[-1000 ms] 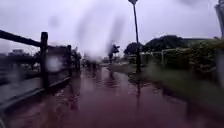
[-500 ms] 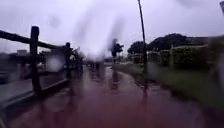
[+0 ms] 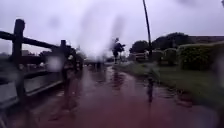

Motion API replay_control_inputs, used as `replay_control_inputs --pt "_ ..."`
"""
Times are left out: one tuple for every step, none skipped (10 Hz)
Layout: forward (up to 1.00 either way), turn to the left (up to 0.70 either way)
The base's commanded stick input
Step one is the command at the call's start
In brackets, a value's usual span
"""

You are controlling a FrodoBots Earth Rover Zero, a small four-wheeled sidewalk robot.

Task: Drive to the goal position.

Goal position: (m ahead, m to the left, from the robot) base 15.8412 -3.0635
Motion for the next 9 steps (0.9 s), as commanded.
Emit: replay_control_inputs --pt "0.97 0.01" --pt "0.97 0.02" --pt "0.97 0.15" --pt "0.97 0.4" --pt "0.97 0.4" --pt "0.97 0.4" --pt "0.97 0.37" --pt "0.97 0.01" --pt "0.97 0.01"
